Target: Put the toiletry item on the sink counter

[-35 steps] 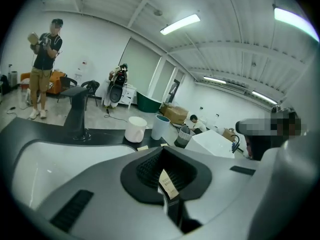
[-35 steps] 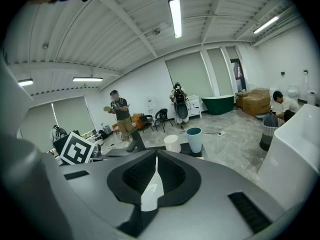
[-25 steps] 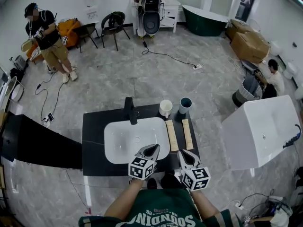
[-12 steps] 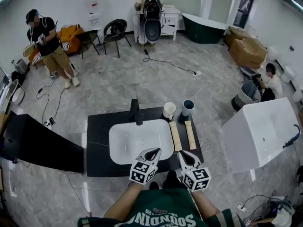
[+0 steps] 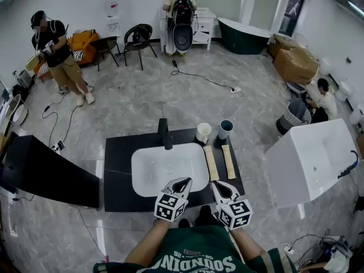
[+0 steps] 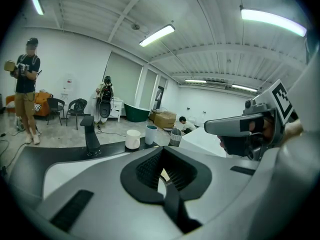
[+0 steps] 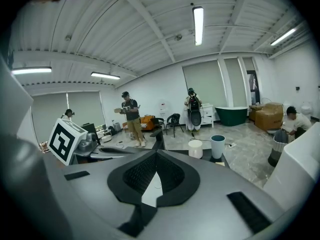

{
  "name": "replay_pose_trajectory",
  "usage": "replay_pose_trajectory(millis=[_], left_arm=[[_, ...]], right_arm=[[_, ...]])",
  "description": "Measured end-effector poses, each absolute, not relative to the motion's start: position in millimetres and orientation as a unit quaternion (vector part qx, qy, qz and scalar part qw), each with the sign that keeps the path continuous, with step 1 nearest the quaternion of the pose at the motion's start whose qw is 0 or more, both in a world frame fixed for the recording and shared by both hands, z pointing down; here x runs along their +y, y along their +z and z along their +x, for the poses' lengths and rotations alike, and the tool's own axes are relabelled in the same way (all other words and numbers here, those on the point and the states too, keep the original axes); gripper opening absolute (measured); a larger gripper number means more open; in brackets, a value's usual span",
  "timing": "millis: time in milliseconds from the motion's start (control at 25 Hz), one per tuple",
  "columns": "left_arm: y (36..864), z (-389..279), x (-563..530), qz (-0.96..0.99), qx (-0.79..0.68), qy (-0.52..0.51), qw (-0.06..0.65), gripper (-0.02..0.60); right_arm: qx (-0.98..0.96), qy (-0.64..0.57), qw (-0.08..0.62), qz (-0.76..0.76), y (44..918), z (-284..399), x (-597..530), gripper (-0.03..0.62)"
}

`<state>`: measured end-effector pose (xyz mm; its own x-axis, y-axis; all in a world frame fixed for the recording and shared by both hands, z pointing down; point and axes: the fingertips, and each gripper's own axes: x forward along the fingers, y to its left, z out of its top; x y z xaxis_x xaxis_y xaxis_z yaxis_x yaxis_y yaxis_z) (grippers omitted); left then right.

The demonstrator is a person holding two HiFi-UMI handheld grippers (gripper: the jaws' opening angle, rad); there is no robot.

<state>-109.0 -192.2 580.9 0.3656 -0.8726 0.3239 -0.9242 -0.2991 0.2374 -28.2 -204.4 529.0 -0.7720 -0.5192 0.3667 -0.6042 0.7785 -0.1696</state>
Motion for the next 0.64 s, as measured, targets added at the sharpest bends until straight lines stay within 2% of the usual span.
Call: replay_pose_trajectory(millis=[640], left_arm=[[587.4, -103.3, -189.0, 0.804, -0.555, 0.069, 0.199, 0.011]], right_arm=[[-0.932, 0.136, 0.155, 0.299, 529.2, -27.8, -198.7, 0.041]])
